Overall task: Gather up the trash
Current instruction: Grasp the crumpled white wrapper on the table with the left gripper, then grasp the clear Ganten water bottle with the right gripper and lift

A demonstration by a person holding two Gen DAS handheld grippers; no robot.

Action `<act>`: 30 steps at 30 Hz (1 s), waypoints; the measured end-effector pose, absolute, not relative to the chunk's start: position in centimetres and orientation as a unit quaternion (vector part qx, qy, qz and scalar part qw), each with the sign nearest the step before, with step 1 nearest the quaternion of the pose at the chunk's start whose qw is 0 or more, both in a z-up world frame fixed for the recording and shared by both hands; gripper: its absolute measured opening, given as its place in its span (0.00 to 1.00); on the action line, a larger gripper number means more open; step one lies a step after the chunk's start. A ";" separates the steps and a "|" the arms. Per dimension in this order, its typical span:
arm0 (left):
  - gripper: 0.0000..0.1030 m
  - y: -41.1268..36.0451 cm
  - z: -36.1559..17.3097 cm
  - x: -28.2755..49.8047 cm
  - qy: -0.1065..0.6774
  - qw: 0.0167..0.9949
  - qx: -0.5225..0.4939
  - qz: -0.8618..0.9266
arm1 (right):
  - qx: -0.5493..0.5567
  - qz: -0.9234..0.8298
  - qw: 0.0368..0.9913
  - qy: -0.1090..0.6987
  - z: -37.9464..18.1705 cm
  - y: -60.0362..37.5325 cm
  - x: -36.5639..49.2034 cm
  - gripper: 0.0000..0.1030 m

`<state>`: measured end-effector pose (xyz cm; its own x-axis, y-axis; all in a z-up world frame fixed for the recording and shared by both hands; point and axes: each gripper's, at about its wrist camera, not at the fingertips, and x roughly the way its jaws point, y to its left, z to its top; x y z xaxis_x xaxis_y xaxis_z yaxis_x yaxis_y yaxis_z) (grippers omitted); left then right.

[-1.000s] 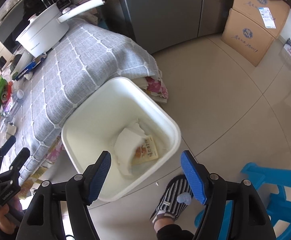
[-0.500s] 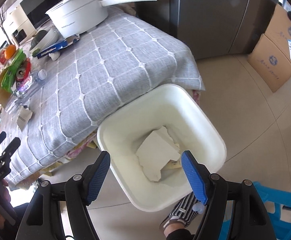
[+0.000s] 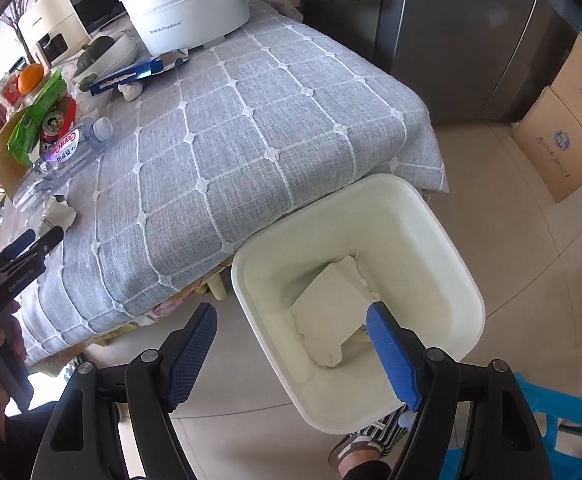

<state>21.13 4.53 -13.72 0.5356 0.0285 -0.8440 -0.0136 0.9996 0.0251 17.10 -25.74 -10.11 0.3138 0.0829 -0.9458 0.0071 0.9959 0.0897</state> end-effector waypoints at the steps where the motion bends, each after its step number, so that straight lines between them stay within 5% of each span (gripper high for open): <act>1: 0.61 4.8 -14.1 21.3 0.487 0.873 0.000 0.013 | 0.035 0.023 0.810 0.586 -10.2 -25.6 17.2 0.77; 3: 0.58 5.3 -14.2 21.3 0.486 0.874 -0.012 0.012 | 0.027 0.022 0.810 0.585 -10.3 -25.4 17.3 0.77; 5: 0.34 5.7 -13.7 21.1 0.481 0.876 -0.021 0.009 | 0.019 0.020 0.810 0.585 -10.4 -25.2 17.4 0.77; 8: 0.26 6.5 -12.6 20.3 0.480 0.876 -0.050 -0.005 | 0.015 0.022 0.811 0.585 -10.6 -24.9 17.7 0.77; 19: 0.23 11.8 -5.7 15.0 0.429 0.900 -0.077 -0.022 | 0.003 0.068 0.825 0.561 -9.2 -19.5 19.4 0.77; 30: 0.23 18.8 -4.0 12.1 0.402 0.914 -0.061 0.023 | 0.138 0.118 0.812 0.556 -9.5 -5.9 25.9 0.77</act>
<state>12.06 18.83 -3.99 0.6765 -0.0070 -0.7365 -0.0908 0.9915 -0.0928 25.91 -5.85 -9.45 0.3551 0.3439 -0.8693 -0.0376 0.9344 0.3543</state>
